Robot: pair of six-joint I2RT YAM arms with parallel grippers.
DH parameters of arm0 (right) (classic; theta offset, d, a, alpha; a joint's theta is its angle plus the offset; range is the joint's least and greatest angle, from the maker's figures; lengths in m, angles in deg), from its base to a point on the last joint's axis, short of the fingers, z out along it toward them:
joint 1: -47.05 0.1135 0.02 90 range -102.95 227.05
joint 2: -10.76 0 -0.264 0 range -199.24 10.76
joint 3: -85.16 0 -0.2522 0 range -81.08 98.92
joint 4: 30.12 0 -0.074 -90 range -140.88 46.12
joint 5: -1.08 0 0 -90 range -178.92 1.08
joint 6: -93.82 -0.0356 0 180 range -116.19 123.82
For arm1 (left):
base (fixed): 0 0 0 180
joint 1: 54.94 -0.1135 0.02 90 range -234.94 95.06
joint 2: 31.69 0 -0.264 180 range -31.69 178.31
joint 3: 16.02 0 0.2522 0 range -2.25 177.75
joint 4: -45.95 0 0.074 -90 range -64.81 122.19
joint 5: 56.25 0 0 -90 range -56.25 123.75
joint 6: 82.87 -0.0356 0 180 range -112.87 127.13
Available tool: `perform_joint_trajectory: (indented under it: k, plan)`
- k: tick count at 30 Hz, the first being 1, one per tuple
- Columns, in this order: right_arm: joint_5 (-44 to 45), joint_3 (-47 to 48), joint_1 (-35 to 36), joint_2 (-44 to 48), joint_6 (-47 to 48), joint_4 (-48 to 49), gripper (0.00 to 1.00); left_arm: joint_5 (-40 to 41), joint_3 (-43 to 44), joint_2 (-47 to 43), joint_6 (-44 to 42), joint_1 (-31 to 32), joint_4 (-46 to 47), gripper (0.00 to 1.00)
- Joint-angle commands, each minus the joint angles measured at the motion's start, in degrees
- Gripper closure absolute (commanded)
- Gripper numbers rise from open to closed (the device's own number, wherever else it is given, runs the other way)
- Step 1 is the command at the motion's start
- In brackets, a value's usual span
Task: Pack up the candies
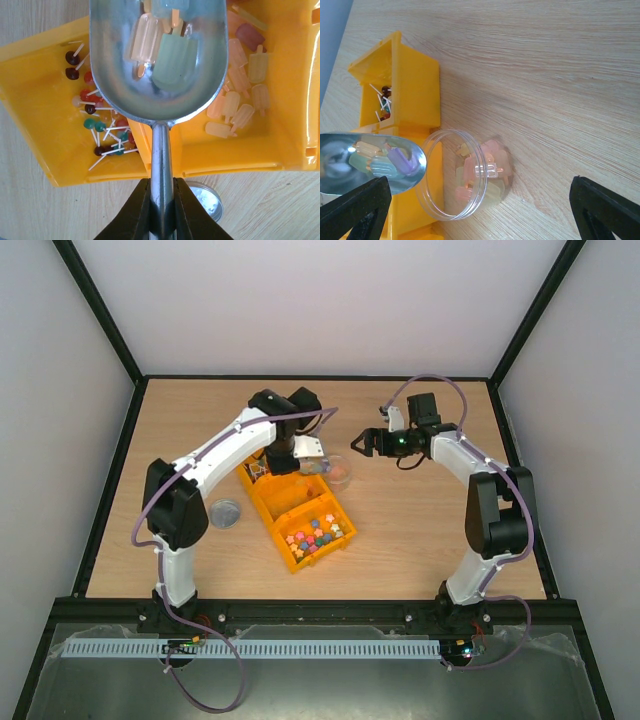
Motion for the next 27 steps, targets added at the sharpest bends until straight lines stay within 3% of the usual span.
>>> perform_joint_trajectory:
  k: [1, 27]
  plan:
    - [-1.4, -0.4, -0.2, -1.0, -0.8, 0.3, 0.01, 3.9, 1.6, 0.1, -0.1, 1.4, -1.6, 0.98]
    - [-1.6, -0.3, -0.3, -1.5, -1.1, 0.9, 0.01, 12.7, 3.5, 0.5, -2.3, 5.2, -1.4, 0.98]
